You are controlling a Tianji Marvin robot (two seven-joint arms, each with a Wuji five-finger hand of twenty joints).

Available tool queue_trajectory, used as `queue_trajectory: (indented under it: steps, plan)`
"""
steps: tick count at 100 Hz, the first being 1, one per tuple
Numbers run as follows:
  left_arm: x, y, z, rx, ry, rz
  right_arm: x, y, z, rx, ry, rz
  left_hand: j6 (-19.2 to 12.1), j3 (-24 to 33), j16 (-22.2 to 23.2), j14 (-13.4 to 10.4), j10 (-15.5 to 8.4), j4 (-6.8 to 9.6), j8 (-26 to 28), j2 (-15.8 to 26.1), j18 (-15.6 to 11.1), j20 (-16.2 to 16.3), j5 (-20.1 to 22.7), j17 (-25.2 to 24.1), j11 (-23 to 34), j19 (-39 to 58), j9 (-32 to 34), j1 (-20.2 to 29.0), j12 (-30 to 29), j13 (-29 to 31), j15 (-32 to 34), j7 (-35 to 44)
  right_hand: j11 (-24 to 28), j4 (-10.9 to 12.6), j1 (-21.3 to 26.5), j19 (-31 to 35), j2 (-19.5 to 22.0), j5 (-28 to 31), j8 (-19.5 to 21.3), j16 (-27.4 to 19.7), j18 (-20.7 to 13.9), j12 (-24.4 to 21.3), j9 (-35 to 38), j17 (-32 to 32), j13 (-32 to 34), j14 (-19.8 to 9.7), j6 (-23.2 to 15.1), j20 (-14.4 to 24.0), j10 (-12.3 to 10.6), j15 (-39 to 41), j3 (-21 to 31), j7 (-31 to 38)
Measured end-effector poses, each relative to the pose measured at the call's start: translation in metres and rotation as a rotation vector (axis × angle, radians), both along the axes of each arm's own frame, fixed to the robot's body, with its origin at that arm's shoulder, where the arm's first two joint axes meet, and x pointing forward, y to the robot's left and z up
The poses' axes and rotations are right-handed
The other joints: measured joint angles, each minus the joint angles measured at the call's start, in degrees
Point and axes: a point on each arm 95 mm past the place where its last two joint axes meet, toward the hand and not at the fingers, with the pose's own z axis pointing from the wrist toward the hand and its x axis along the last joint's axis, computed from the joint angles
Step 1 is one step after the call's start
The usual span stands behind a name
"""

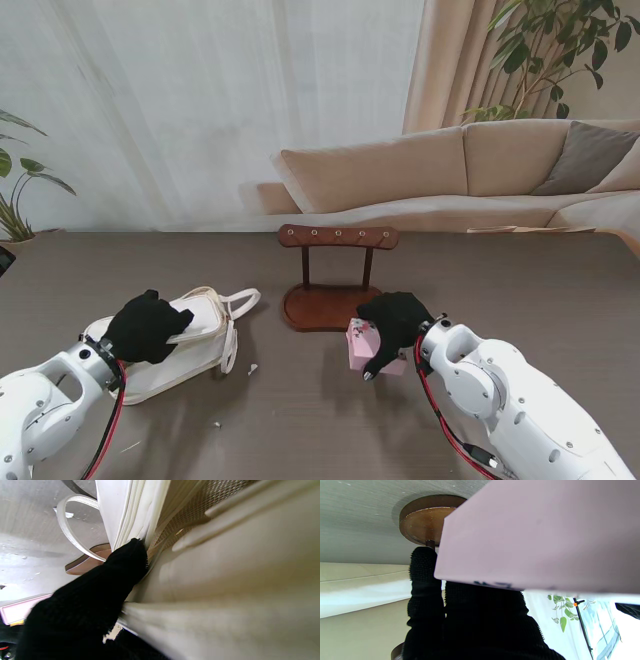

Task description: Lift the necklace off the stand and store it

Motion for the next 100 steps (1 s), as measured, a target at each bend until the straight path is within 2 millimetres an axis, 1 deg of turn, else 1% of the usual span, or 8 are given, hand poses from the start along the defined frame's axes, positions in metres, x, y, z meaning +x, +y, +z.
queue_trajectory:
  steps: [24,27,53,63,73,86,94,100]
  plan:
    - [-0.011,-0.006,0.001,-0.005,0.049,-0.037,0.001,-0.002,0.002,0.005,-0.002,-0.009,0.3,0.8,1.5,0.0,0.3,0.04,0.0,-0.4,0.0,0.0,0.3,0.0,0.0,0.0,0.1,0.1,0.4,0.0,0.0,0.0,0.0,0.0,0.0,0.0,0.0,0.0,0.0,0.0,0.0,0.0,0.0,0.0,0.0,0.0,0.0,0.0,0.0,0.0,0.0,0.0]
    - [-0.012,-0.007,0.001,-0.009,0.056,-0.045,0.0,-0.004,0.003,0.007,-0.004,-0.013,0.6,0.8,1.5,0.1,0.6,1.16,-0.1,-0.8,0.0,-0.3,0.5,0.0,0.1,0.0,0.1,0.7,0.7,0.0,0.0,0.0,0.0,0.0,0.0,0.0,0.0,0.0,0.0,0.0,0.0,0.0,0.0,0.0,0.0,0.0,0.0,0.0,0.0,0.0,0.0,0.0]
    - [-0.022,-0.012,0.006,-0.018,0.064,-0.082,-0.004,-0.004,0.008,0.005,-0.008,-0.009,0.7,1.4,2.9,0.2,0.8,1.13,-0.6,-1.7,0.0,-0.6,0.9,0.0,0.6,0.0,0.1,1.2,0.7,0.0,-0.7,0.0,0.0,0.0,0.0,0.0,0.0,0.0,0.0,0.0,0.0,0.0,0.0,0.0,0.0,0.0,0.0,0.0,0.0,0.0,0.0,0.0]
    - [-0.021,-0.01,0.009,-0.005,0.009,-0.064,-0.005,-0.003,0.009,0.006,-0.01,-0.005,0.6,1.4,2.9,0.2,0.7,1.13,-0.7,-1.7,0.0,-0.7,0.9,0.0,0.5,0.0,0.1,1.2,0.0,0.0,-1.3,0.0,0.0,0.0,0.0,0.0,0.0,0.0,0.0,0.0,0.0,0.0,0.0,0.0,0.0,0.0,0.0,0.0,0.0,0.0,0.0,0.0]
    - [-0.017,-0.004,0.008,-0.024,-0.052,0.006,-0.006,-0.002,0.009,0.008,-0.011,-0.002,0.0,1.3,-0.5,0.6,0.6,1.13,-0.7,-1.7,0.5,-0.7,0.9,-0.5,-1.2,0.0,0.1,1.2,-0.3,-0.1,-1.5,-0.2,0.0,0.0,0.0,0.0,0.0,0.0,0.0,0.0,0.0,0.0,0.0,0.0,0.0,0.0,0.0,0.0,0.0,0.0,0.0,0.0]
    - [-0.007,0.003,-0.006,-0.048,-0.072,0.044,-0.007,-0.001,0.009,0.008,-0.009,0.001,-1.6,-0.8,-1.6,0.8,0.0,1.11,-0.7,-0.3,0.7,-0.7,0.9,-3.1,-3.0,0.0,-2.6,1.1,-0.9,-2.1,-3.0,-0.4,0.0,0.0,0.0,0.0,0.0,0.0,0.0,0.0,0.0,0.0,0.0,0.0,0.0,0.0,0.0,0.0,0.0,0.0,0.0,0.0]
    - [-0.002,0.004,-0.012,-0.049,-0.069,0.064,-0.008,-0.002,0.009,0.008,-0.008,0.001,-3.5,-1.4,-3.1,1.8,-0.2,1.1,2.5,0.0,1.1,0.0,-0.7,-5.8,-1.3,0.0,-9.1,0.5,-6.9,-5.3,-5.2,-1.7,0.0,0.0,0.0,0.0,0.0,0.0,0.0,0.0,0.0,0.0,0.0,0.0,0.0,0.0,0.0,0.0,0.0,0.0,0.0,0.0]
    - [0.001,0.004,-0.014,-0.05,-0.068,0.074,-0.008,-0.002,0.009,0.008,-0.008,0.0,-4.5,-2.0,-5.0,2.2,0.2,1.4,5.9,2.3,1.2,0.8,-3.4,-8.2,0.1,-0.7,-14.6,-2.7,-17.0,-8.0,-7.5,-12.3,0.0,0.0,0.0,0.0,0.0,0.0,0.0,0.0,0.0,0.0,0.0,0.0,0.0,0.0,0.0,0.0,0.0,0.0,0.0,0.0]
